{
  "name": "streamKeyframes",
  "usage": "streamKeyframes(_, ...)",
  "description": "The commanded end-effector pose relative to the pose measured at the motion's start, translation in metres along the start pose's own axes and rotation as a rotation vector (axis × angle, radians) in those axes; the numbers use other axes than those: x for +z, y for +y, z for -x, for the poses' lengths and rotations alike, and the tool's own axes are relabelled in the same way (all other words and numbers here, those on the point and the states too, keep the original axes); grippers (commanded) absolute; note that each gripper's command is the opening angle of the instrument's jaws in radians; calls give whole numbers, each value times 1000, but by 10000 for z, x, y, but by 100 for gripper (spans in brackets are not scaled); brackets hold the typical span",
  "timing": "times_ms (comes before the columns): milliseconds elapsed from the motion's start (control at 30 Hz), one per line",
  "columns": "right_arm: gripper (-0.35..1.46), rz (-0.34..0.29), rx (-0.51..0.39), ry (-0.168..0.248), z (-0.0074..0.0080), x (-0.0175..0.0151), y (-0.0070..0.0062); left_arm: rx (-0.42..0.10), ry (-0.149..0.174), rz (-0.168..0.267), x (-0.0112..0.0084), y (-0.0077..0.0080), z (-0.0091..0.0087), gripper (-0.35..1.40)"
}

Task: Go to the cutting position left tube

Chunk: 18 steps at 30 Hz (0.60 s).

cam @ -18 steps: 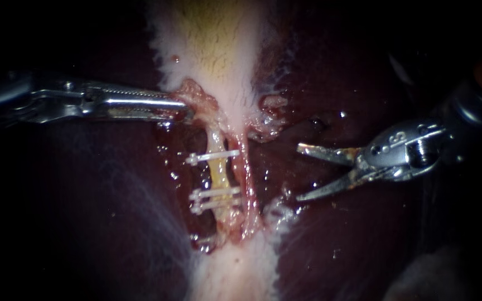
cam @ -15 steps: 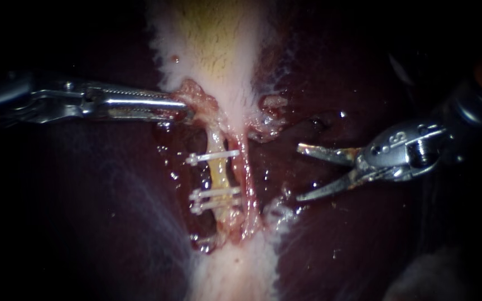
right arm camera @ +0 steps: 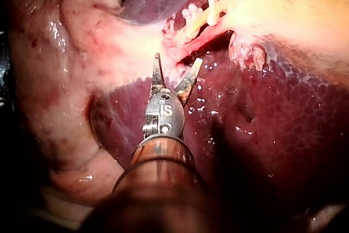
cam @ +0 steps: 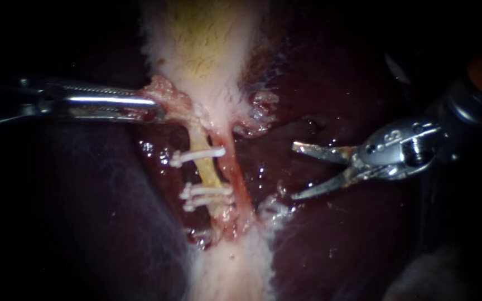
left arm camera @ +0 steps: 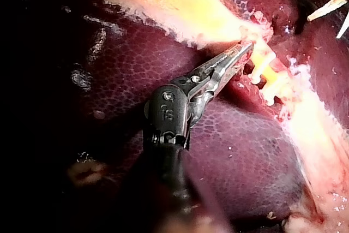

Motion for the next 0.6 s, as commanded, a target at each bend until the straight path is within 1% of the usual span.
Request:
streamKeyframes(33, 145, -20, 9, 0, -1, 6, -1, 3, 1, -1, 1, 0, 0, -35)
streamKeyframes(167, 145, -39, 15, -1, -1, 34, -7, 4, 1, -3, 4, 0, 0, -35)
streamKeyframes(367, 145, -75, 31, -6, 6, 75, -14, 4, 2, -4, 6, 2, 0, -35)
streamKeyframes(433, 145, -82, 24, -7, 8, 85, -15, 4, 2, -4, 6, 2, 0, -35)
streamKeyframes(500, 145, -88, 36, -12, 10, 95, -14, 4, 2, -4, 6, 3, 0, -35)
streamKeyframes(600, 145, -93, 42, -15, 14, 107, -10, 4, 2, -4, 6, 4, -1, -35)
